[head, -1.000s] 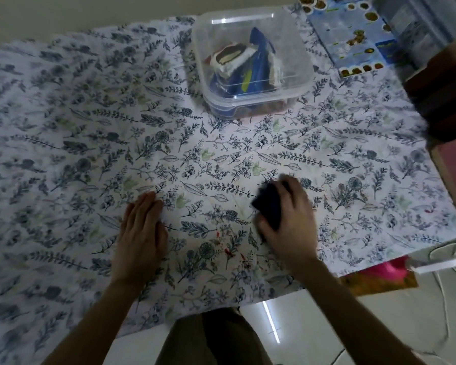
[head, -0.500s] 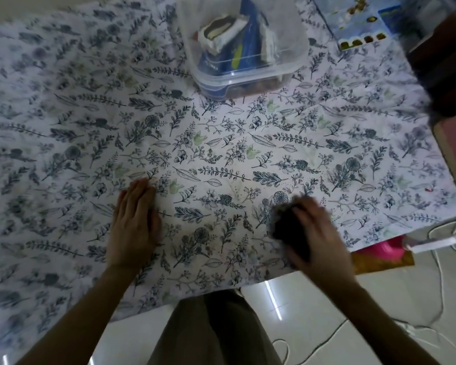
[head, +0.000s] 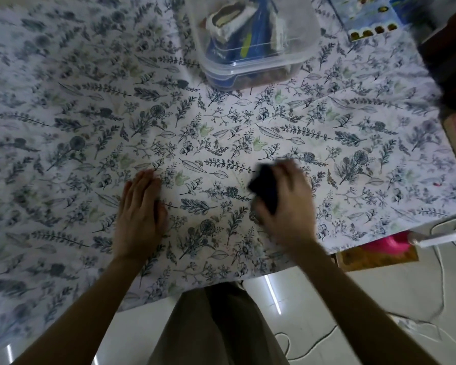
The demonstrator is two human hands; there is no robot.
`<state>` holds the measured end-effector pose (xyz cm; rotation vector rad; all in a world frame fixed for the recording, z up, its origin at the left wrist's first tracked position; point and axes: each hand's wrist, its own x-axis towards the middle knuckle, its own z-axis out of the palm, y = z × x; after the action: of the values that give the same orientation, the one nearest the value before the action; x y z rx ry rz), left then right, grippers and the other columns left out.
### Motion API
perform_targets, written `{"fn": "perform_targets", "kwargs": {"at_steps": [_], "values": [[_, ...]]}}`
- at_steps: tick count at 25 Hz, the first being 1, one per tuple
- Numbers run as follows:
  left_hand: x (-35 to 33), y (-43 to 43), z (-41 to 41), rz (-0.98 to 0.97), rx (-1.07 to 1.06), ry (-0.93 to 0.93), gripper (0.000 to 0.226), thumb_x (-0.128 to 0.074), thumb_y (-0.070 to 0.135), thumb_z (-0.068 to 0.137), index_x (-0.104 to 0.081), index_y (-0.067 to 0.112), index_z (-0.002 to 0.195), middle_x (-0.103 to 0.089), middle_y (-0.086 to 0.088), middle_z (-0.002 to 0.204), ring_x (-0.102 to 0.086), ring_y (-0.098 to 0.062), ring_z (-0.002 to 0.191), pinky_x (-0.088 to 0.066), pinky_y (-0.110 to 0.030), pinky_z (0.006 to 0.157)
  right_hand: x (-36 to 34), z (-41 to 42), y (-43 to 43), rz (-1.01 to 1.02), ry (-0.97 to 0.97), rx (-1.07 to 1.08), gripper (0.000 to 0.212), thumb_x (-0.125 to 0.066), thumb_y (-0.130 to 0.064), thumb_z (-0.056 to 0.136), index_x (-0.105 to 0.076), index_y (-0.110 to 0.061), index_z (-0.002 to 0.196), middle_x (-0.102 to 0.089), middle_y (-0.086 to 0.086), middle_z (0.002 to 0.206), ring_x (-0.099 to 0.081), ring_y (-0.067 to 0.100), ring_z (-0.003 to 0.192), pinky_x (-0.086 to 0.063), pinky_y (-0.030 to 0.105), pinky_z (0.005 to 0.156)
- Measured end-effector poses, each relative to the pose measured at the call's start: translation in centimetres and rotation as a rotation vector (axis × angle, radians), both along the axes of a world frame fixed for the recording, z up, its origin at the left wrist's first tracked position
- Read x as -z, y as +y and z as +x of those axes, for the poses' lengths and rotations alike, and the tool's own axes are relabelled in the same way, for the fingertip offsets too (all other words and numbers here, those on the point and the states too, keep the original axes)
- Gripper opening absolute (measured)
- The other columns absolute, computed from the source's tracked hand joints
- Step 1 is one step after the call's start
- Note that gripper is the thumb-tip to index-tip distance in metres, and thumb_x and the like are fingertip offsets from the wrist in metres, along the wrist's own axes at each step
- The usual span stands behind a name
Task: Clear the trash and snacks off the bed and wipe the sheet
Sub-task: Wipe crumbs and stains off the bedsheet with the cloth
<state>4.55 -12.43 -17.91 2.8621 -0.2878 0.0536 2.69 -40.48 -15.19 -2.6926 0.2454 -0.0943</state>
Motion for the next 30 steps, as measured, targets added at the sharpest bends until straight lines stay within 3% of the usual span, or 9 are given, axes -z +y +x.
{"fn": "perform_targets", "kwargs": {"at_steps": [3, 7, 13, 16, 18, 23, 28, 30], "values": [[0.0, -0.1, 0.0, -0.009, 0.005, -0.002, 0.048, -0.037, 0.024, 0.094, -0.042, 0.003, 0.137, -0.039, -0.016, 0.149, -0.030, -0.029, 0.143, -0.019, -0.046, 0.121, 1.3, -3.8, 4.0, -0.068, 0.048, -0.250, 0.070, -0.059, -0.050, 0.079, -0.043, -0.015, 0.137, -0.043, 0.010, 0.145, -0.034, 0.030, 0.137, -0.028, 0.048, 0.114], [-0.2, -0.1, 0.0, -0.012, 0.002, 0.005, 0.048, -0.037, 0.023, 0.093, -0.042, 0.002, 0.137, -0.039, -0.017, 0.149, -0.029, -0.030, 0.143, -0.017, -0.045, 0.121, 1.5, -9.6, -0.7, -0.137, 0.076, -0.511, 0.068, -0.061, -0.048, 0.077, -0.046, -0.013, 0.133, -0.048, 0.012, 0.142, -0.031, 0.029, 0.139, -0.037, 0.052, 0.109], [-0.1, 0.0, 0.1, -0.017, -0.020, 0.017, 0.045, -0.038, 0.020, 0.093, -0.044, 0.002, 0.134, -0.040, -0.017, 0.148, -0.032, -0.030, 0.142, -0.019, -0.046, 0.121, -0.2, -5.4, -10.3, -0.124, 0.103, -0.265, 0.069, -0.050, -0.051, 0.084, -0.046, -0.004, 0.134, -0.041, 0.016, 0.145, -0.028, 0.034, 0.141, -0.032, 0.058, 0.109], [-0.1, -0.1, 0.0, -0.023, -0.026, 0.029, 0.045, -0.039, 0.019, 0.094, -0.044, 0.003, 0.136, -0.038, -0.015, 0.150, -0.029, -0.028, 0.143, -0.017, -0.044, 0.121, -0.2, 0.7, -7.0, -0.116, 0.051, -0.033, 0.067, -0.049, -0.051, 0.084, -0.039, -0.010, 0.135, -0.038, 0.014, 0.144, -0.033, 0.034, 0.134, -0.036, 0.056, 0.107], [-0.1, 0.0, 0.0, -0.025, -0.026, 0.027, 0.044, -0.040, 0.019, 0.095, -0.044, 0.004, 0.136, -0.038, -0.014, 0.151, -0.029, -0.026, 0.144, -0.018, -0.044, 0.121, -0.1, 4.1, -1.8, -0.099, 0.032, -0.037, 0.064, -0.053, -0.048, 0.084, -0.038, -0.013, 0.136, -0.039, 0.011, 0.142, -0.038, 0.030, 0.129, -0.039, 0.052, 0.106], [0.0, 0.0, 0.0, -0.028, -0.023, 0.037, 0.044, -0.041, 0.019, 0.095, -0.044, 0.006, 0.136, -0.038, -0.012, 0.151, -0.028, -0.024, 0.144, -0.019, -0.043, 0.121, 1.8, -0.3, 8.4, -0.109, 0.038, -0.513, 0.068, -0.057, -0.047, 0.084, -0.039, -0.012, 0.138, -0.039, 0.012, 0.147, -0.031, 0.031, 0.138, -0.030, 0.049, 0.113], [0.0, 0.3, 0.1, -0.030, -0.018, 0.049, 0.045, -0.039, 0.021, 0.095, -0.042, 0.006, 0.137, -0.037, -0.012, 0.152, -0.026, -0.023, 0.145, -0.016, -0.041, 0.122, 1.9, -9.7, -0.9, -0.290, 0.080, -0.872, 0.069, -0.058, -0.049, 0.078, -0.041, -0.015, 0.136, -0.034, 0.011, 0.148, -0.027, 0.030, 0.140, -0.030, 0.047, 0.114], [0.0, 0.4, 0.0, -0.028, -0.017, 0.048, 0.046, -0.036, 0.023, 0.095, -0.043, 0.005, 0.137, -0.037, -0.013, 0.151, -0.026, -0.024, 0.145, -0.016, -0.042, 0.122, 1.1, -9.7, -5.8, -0.273, 0.132, -0.838, 0.068, -0.055, -0.048, 0.080, -0.040, -0.013, 0.136, -0.030, 0.012, 0.149, -0.025, 0.032, 0.141, -0.032, 0.047, 0.111]]}}
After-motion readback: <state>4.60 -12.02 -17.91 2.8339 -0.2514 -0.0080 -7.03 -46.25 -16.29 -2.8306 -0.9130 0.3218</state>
